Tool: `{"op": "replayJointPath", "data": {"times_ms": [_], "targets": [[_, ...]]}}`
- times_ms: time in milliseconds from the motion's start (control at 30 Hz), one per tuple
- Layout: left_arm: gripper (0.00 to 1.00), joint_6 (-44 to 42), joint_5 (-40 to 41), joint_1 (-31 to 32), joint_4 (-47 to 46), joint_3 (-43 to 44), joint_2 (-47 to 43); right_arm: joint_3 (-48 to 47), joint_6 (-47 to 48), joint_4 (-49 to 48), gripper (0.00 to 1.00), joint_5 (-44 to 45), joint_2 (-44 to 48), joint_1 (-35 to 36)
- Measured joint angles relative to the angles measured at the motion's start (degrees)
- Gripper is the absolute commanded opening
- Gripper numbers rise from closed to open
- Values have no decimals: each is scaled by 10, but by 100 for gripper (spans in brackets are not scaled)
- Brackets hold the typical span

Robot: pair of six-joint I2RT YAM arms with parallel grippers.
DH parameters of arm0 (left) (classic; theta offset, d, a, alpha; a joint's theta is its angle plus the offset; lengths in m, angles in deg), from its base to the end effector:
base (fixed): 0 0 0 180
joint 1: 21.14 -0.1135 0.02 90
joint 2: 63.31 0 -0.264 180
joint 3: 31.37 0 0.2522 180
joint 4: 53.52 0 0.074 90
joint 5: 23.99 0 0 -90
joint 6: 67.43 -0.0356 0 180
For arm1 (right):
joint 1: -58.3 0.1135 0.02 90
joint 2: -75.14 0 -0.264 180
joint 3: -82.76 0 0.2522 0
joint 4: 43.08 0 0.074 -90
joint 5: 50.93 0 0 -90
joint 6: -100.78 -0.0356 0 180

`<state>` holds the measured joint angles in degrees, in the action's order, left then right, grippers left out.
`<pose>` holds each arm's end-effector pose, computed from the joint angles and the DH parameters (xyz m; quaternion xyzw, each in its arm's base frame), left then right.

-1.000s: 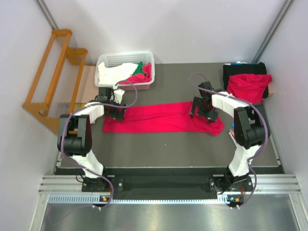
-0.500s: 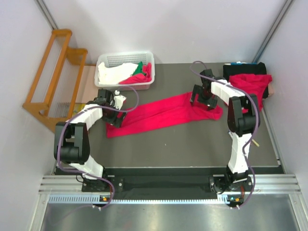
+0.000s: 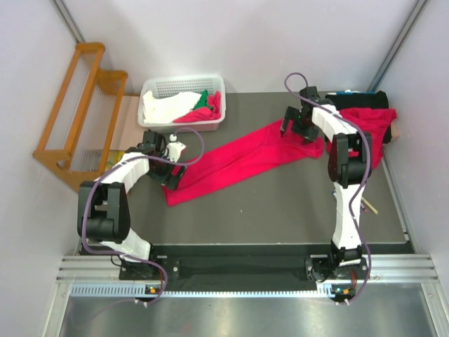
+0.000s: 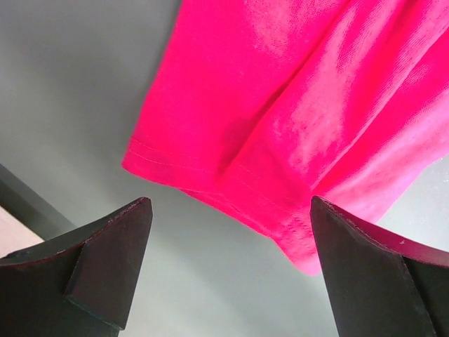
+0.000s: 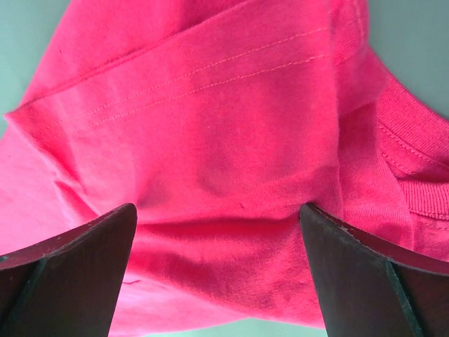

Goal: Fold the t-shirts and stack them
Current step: Fold the tshirt

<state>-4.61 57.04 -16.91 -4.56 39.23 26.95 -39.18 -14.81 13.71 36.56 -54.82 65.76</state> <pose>0.2973 -0.0276 0.1910 0.2791 0.9391 -0.0385 0.1965 0.4816 0.0646 0.1815 0.1490 0.9643 0.0825 0.2029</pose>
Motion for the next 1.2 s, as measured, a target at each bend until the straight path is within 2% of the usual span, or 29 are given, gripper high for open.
{"op": "replayJointPath", "data": {"times_ms": [333,400,500,667,800,933,1067,1200], "targets": [[99,0,-16,0,11,0,-1,-159,11,-8,100,-69,-94,-9],[99,1,-17,0,15,0,-6,-157,11,-23,100,-67,-92,-9],[99,6,-16,-1,19,3,-23,-98,11,-74,100,-57,-54,-3],[99,35,-31,-35,25,37,-51,-66,24,-76,100,-33,38,28],[99,78,-36,-96,14,75,-58,-57,52,-82,100,-12,146,112],[99,138,-35,-157,-1,87,-66,-35,90,-87,100,-3,220,260],[99,176,-24,-176,-6,87,-75,2,111,-84,100,-4,196,382],[99,193,-21,-173,-7,87,-83,6,116,-55,100,-4,101,449]]}}
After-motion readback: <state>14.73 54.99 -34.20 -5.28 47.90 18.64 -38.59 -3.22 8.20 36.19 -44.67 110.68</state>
